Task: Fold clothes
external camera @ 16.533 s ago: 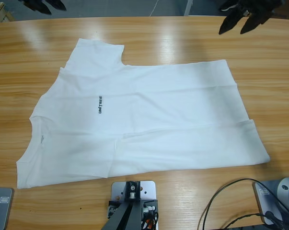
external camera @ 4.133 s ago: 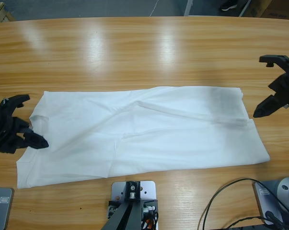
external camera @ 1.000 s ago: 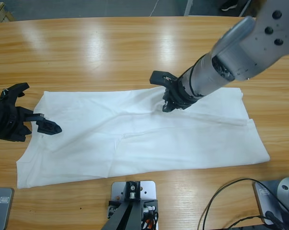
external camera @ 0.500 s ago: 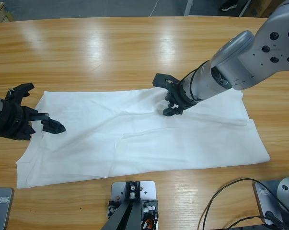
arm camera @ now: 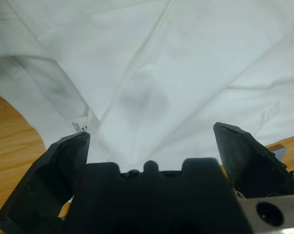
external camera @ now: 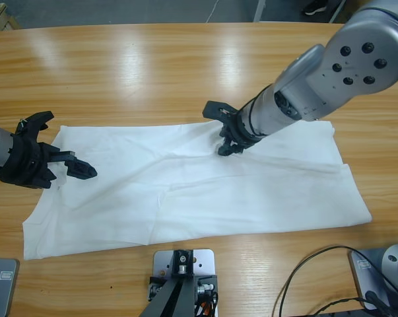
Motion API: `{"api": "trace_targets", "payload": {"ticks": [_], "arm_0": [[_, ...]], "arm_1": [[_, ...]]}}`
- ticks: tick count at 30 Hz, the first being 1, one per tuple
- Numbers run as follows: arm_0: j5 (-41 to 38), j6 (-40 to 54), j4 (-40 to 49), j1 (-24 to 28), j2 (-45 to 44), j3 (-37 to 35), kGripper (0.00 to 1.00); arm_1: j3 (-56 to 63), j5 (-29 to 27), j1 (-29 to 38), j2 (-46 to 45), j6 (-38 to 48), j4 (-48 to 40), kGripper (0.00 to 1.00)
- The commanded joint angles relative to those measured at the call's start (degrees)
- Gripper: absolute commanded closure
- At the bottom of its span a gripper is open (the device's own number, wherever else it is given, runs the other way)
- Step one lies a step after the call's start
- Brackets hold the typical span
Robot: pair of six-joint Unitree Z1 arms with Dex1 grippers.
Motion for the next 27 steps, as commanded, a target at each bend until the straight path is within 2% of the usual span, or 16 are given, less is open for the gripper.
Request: {"api": "trace_targets", "payload": {"ticks": [1,9,16,27], "arm_0": [[1.1,-0.9,-1.0,-0.7,2.8,1.6,0.0],[1.0,-0.8,-1.0,-0.7,2.4,2.0,0.0],[1.0,-0.5,-1.0,-0.7,1.9,3.2,0.0],[0.9,-0.3,-0.9,-0.7,1.7,3.8,0.0]], "arm_1": [[1.9,0.3,-0.1,0.4,0.0,0.3,1.0],[3.8,0.5,-0.1,-1.6,-0.8,0.1,1.0],[4.7,0.4,-0.1,-6.2,-3.6,6.4,1.0],[5.2,2.4,3.3,-1.0,-1.2,5.7,1.0]]}}
